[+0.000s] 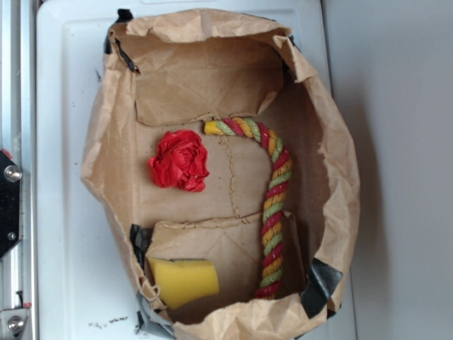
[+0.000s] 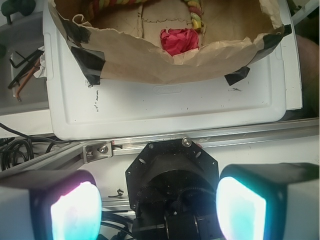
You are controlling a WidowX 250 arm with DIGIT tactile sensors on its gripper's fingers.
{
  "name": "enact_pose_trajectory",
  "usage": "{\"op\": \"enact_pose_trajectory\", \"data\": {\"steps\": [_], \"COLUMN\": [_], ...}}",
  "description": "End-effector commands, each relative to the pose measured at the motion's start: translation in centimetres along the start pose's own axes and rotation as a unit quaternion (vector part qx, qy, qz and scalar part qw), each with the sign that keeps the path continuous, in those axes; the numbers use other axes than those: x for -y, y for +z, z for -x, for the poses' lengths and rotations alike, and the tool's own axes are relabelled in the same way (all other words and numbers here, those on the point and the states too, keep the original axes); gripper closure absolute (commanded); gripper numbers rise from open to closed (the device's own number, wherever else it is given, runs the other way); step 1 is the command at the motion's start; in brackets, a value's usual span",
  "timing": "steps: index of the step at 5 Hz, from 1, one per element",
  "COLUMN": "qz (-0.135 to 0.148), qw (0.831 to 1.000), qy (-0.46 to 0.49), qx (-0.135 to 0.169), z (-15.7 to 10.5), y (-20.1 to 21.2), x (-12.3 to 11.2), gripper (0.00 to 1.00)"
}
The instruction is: Grab the red paper.
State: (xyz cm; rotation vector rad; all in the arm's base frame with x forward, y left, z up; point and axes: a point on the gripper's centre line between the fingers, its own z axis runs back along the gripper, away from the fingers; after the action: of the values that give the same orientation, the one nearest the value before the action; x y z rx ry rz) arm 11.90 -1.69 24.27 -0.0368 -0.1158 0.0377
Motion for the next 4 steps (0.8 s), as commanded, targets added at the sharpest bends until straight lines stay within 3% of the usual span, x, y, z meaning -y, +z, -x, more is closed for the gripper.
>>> {"op": "enact_pose_trajectory", "data": {"steps": [1, 2, 4], "qz": [0.000, 0.014, 0.002], "qw": [1.000, 0.999, 0.997], "qy": [0.000, 0.030, 0.052], "qx": [0.000, 0.026, 0.060], "z": [0.0, -3.8, -8.7], "y": [0.0, -0.4, -1.6], "x": [0.0, -2.2, -5.2], "gripper": [0.00, 0.00, 0.00]}}
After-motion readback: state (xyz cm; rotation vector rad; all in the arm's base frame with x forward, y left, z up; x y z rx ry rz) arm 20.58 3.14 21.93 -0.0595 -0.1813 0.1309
